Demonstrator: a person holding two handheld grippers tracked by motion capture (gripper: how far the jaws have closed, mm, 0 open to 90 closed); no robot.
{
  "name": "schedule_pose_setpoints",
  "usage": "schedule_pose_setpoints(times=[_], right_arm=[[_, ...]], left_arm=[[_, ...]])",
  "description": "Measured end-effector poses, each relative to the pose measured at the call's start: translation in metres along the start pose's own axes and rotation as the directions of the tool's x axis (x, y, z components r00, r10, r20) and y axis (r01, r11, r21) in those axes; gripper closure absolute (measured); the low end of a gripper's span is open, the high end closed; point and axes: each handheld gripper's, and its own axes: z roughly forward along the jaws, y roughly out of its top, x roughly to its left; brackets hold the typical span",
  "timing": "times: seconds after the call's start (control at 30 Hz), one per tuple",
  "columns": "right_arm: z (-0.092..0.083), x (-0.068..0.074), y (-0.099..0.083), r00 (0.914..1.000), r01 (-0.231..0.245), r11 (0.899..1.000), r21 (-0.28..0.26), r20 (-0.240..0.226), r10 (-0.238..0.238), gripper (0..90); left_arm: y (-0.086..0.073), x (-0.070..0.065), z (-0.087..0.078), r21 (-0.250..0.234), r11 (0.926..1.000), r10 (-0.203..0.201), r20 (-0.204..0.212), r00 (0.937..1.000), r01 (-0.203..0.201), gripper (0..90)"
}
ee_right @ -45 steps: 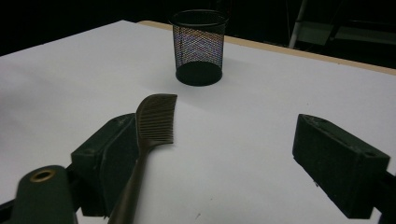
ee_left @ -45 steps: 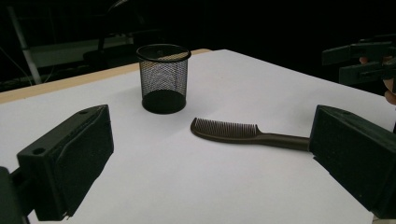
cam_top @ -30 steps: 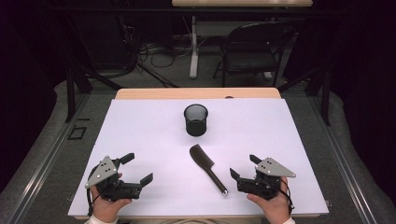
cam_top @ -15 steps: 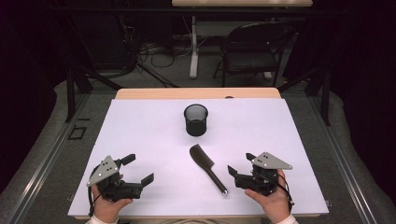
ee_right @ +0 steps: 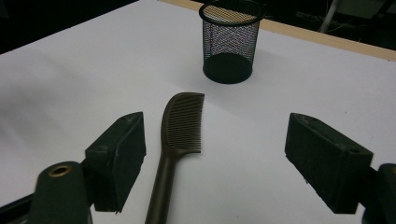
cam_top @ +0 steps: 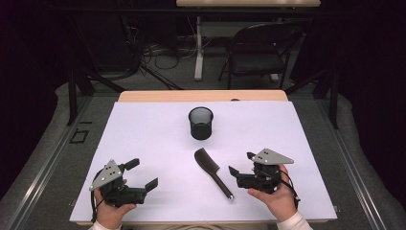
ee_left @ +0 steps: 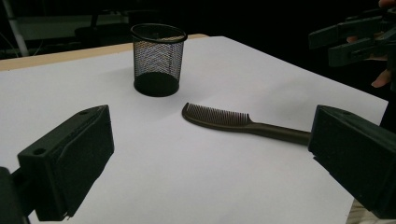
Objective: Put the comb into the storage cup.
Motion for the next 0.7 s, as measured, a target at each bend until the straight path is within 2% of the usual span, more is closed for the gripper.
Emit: schedule_pose_setpoints(times=[0.1, 0.27, 0.3, 0.47, 0.7], right_arm=[[0.003, 0.0, 0.007, 0.9999, 0.0, 1.0, 0.023, -0.016, 0.0, 14.8], [0.006, 0.002, 0.013, 0.9999, 0.006, 0.998, 0.057, -0.016, -0.005, 14.7], [0.008, 0.002, 0.015, 0.9995, -0.005, 0.997, 0.083, -0.032, 0.007, 14.7], [0.013, 0.004, 0.019, 0.9982, -0.012, 0.992, 0.127, -0.057, 0.019, 14.8], [0.021, 0.007, 0.024, 0.9973, -0.013, 0.981, 0.192, -0.069, 0.027, 14.7]], left_arm=[[0.0, 0.0, 0.0, -0.002, 1.0, -0.002, -0.001, 1.0, 0.002, 0.3], [-0.001, 0.0, 0.0, 0.001, 1.0, -0.003, -0.005, 1.0, 0.003, 0.3], [-0.001, 0.0, 0.0, 0.001, 1.0, -0.003, -0.005, 1.0, 0.003, 0.3], [-0.001, 0.0, 0.0, 0.002, 1.0, -0.004, 0.003, 1.0, 0.004, 0.3], [-0.001, 0.001, 0.0, 0.003, 1.0, -0.009, 0.005, 0.9999, 0.009, 0.3]])
